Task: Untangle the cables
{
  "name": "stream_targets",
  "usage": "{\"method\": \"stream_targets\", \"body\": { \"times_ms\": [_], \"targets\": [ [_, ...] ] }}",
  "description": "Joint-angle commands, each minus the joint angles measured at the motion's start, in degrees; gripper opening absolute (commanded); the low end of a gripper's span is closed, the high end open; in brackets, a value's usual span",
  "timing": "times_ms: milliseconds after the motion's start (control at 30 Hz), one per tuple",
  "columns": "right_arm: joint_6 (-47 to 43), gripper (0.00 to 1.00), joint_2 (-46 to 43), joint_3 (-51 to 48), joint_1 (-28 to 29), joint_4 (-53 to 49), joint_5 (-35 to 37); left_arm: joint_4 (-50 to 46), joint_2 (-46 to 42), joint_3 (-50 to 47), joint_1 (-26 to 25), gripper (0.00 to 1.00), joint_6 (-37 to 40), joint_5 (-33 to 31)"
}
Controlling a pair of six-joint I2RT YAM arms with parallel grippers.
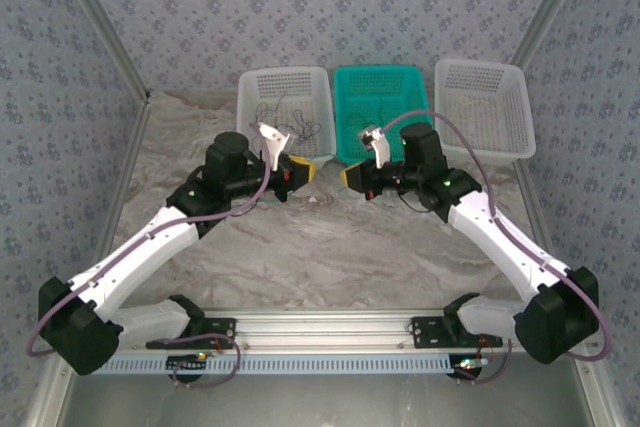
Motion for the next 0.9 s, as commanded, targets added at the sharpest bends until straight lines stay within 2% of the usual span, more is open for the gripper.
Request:
{"method": "stream_targets", "body": {
  "times_ms": [0, 100, 200, 333, 367, 467, 567, 767, 867],
  "targets": [
    [2.49, 0.00, -4.69, -2.16, -2.74, 3.05, 5.39, -1.36, -0.12, 2.49, -0.36, 0.00, 1.03, -4.46],
    [8.79, 0.00, -9.53, -7.09, -9.09, 8.25, 6.57, -5.24, -0.88, 2.64, -0.32, 0.00, 1.95, -10.80],
    [13.33, 0.00, -13.18, -10.38, -14.14, 12.75, 6.40, -6.51, -1.92, 1.92, -0.31, 0.00, 1.96, -13.41],
    [8.77, 0.00, -11.46, -4.94, -9.75, 7.61, 7.59, -2.32, -2.78, 0.34, -0.35, 0.04, 0.59, -8.82],
    [8.36, 0.00, -10.45, -3.52, -8.62, 6.84, 7.76, -1.28, -2.85, 0.32, -0.31, 0.09, 0.26, -8.12],
    [9.08, 0.00, -8.31, 0.09, -7.53, 6.22, 8.63, -1.18, -2.81, 1.78, -0.33, 0.35, 0.49, -8.57],
    [8.51, 0.00, -6.94, 4.54, -8.05, 3.77, 14.33, -1.35, -4.75, 2.98, -0.29, 0.56, 1.19, -10.20],
    [6.21, 0.00, -2.58, 14.27, -11.89, 2.33, 18.33, -2.43, -11.10, 3.40, -0.30, 0.87, 2.56, -12.52],
    [6.13, 0.00, 0.82, 19.32, -14.42, 1.06, 21.44, -3.52, -14.67, 2.91, -0.36, 0.99, 2.97, -14.29]
  ]
}}
